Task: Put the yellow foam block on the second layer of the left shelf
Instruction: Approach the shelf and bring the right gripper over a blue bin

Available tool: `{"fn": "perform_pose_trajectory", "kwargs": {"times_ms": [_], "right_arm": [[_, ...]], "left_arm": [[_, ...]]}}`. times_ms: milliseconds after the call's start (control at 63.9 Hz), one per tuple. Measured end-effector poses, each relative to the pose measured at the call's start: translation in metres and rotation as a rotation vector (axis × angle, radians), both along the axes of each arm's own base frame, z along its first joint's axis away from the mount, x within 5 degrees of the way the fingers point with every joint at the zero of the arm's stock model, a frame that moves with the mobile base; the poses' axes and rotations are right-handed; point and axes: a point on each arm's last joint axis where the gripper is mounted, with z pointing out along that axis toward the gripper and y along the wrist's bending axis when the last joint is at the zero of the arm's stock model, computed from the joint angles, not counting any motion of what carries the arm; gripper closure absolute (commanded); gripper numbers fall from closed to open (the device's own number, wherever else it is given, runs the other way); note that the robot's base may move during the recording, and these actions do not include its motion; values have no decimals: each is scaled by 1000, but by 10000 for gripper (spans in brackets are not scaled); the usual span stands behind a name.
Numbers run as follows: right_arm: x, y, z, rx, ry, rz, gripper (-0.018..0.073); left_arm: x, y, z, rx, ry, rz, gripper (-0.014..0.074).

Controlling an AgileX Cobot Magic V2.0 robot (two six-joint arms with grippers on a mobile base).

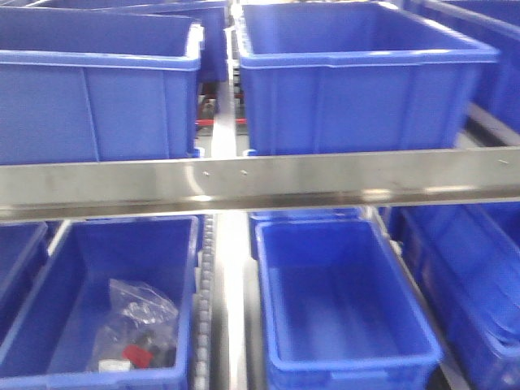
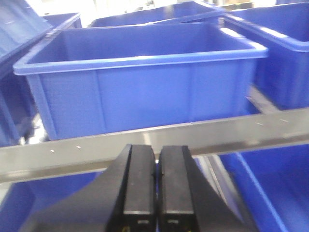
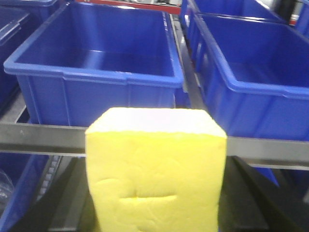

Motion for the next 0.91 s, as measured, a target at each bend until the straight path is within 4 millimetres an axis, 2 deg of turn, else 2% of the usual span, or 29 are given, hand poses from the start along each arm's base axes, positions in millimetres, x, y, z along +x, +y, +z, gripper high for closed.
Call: {"fn": "perform_pose_trajectory", "kwargs": {"times_ms": [908], "right_arm": [[0,0,0,0,0,0,92]], "left_arm": [[0,0,0,0,0,0,460]]}}
